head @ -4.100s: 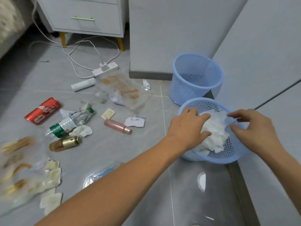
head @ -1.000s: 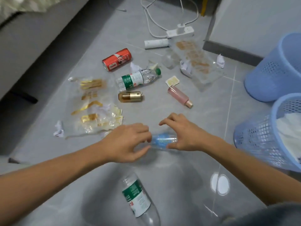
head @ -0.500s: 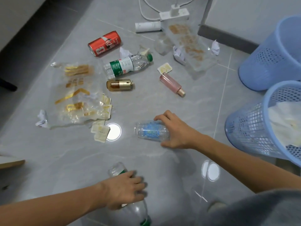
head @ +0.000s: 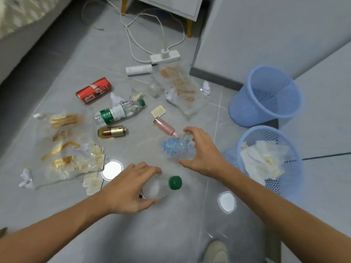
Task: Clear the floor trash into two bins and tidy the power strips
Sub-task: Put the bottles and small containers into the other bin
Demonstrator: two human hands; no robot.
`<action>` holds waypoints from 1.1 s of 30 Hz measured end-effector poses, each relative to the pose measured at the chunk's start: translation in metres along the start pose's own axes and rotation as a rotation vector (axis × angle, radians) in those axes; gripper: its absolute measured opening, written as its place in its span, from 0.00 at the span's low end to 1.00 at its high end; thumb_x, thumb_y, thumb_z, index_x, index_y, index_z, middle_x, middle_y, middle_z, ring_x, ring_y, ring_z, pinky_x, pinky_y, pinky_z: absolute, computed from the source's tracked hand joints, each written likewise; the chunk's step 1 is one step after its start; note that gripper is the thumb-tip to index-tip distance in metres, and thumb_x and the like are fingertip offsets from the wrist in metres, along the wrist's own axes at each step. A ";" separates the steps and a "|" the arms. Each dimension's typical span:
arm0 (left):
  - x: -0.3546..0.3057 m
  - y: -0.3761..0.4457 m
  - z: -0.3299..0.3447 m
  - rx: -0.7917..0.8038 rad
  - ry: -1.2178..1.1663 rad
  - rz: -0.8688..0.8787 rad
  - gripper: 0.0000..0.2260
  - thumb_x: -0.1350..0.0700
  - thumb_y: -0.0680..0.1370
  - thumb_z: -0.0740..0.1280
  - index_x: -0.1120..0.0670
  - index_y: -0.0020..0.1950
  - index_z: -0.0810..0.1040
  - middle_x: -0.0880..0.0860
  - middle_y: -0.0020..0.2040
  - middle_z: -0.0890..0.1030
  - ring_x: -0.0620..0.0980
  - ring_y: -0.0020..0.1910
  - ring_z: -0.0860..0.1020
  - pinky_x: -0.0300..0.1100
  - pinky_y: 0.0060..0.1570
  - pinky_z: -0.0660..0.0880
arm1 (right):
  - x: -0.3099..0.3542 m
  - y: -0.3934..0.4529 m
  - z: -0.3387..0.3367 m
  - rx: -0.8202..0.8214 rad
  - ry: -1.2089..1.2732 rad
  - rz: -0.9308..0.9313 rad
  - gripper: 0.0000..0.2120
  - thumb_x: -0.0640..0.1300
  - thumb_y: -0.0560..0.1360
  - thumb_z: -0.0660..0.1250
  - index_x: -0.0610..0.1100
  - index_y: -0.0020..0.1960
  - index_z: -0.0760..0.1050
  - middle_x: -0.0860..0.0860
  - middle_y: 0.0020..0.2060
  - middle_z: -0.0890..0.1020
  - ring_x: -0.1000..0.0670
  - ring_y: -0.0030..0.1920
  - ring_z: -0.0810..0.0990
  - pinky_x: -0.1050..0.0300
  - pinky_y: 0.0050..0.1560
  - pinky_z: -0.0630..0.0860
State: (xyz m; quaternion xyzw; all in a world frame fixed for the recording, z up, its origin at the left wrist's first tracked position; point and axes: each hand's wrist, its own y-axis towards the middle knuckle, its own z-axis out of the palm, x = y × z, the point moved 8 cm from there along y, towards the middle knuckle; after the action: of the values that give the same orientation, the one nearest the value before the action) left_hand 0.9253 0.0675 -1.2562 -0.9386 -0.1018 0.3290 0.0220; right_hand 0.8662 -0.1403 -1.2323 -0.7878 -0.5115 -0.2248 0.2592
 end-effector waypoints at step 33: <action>-0.171 0.489 -0.083 -0.173 -0.237 -0.418 0.22 0.48 0.70 0.75 0.46 0.60 0.70 0.50 0.58 0.78 0.57 0.55 0.78 0.51 0.48 0.76 | -0.294 0.035 -0.330 -0.261 -0.215 0.648 0.42 0.57 0.66 0.80 0.52 0.74 0.64 0.47 0.67 0.69 0.39 0.63 0.72 0.44 0.57 0.75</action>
State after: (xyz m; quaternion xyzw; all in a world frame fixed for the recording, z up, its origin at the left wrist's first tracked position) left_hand 0.9330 -0.4439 -1.1390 -0.8505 -0.3233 0.4149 -0.0030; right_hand 0.7592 -0.5655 -1.1684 -0.9546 -0.2267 -0.1102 0.1589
